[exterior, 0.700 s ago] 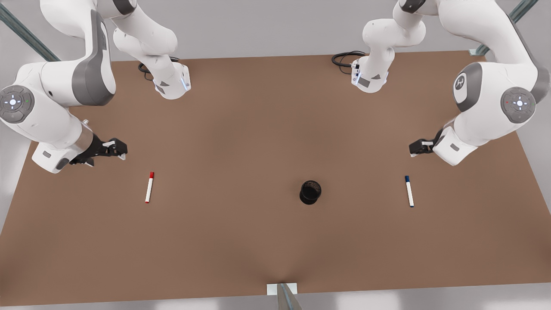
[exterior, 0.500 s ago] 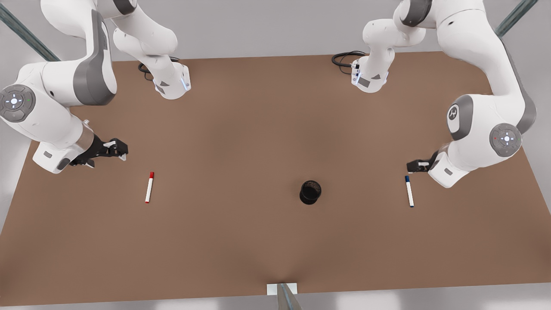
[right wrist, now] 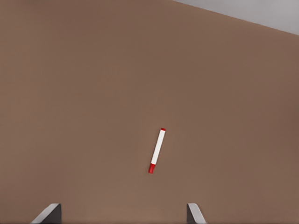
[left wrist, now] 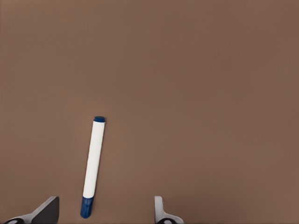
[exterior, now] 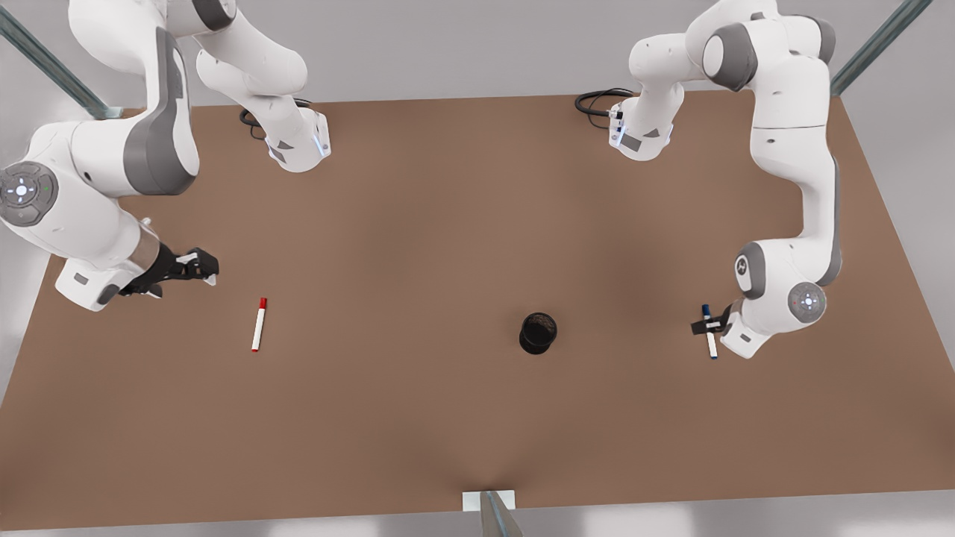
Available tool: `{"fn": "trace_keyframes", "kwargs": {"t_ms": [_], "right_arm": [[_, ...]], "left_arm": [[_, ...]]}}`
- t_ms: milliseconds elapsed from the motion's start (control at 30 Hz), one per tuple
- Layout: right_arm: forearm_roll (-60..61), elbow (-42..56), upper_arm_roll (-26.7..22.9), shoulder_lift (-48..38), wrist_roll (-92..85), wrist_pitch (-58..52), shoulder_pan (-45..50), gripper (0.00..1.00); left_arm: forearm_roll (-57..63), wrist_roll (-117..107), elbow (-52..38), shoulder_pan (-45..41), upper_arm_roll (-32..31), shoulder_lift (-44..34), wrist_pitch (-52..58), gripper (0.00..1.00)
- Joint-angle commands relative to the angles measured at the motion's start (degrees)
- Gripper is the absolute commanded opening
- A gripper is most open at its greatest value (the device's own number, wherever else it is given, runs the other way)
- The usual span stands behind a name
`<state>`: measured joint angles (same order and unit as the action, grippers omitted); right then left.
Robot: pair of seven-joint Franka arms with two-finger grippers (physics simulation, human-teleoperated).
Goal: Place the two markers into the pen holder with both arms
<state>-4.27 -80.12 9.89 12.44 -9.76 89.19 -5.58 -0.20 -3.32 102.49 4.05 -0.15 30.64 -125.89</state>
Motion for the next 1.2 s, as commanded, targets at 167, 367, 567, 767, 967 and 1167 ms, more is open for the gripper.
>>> {"fn": "trace_keyframes", "kwargs": {"t_ms": [167, 367, 567, 767, 967, 1167], "right_arm": [[-3.5, -0.1, -0.4, 20.9, 7.2, 27.4, -0.1, 1.0], [-6.5, -15.2, -0.3, 17.9, 15.9, 34.7, -0.9, 1.0], [-6.5, -28.9, 0.1, 11.9, 16.0, 41.3, -4.8, 1.0], [-6.4, -33.9, 0.1, 14.0, 15.9, 50.2, -8.2, 1.0], [-6.4, -36.6, 0.1, 17.4, 16.0, 56.8, -10.2, 1.0], [-6.4, -36.3, 0.1, 18.1, 17.9, 56.5, -9.1, 1.0]], "left_arm": [[3.5, 4.1, 0.0, 0.8, 0.2, 2.7, -11.1, 0.99], [3.5, 7.5, 0.0, 1.7, 0.2, 5.8, -13.1, 0.99], [3.5, 7.7, -0.4, 1.8, 0.2, 8.3, -13.2, 0.72], [3.5, 7.7, -0.5, 1.9, 0.2, 8.5, -13.2, 0.49], [3.5, 7.6, -0.5, 1.9, 0.2, 8.8, -13.2, 0.43], [3.5, 7.6, -0.5, 1.9, 0.2, 8.8, -13.2, 0.32]]}}
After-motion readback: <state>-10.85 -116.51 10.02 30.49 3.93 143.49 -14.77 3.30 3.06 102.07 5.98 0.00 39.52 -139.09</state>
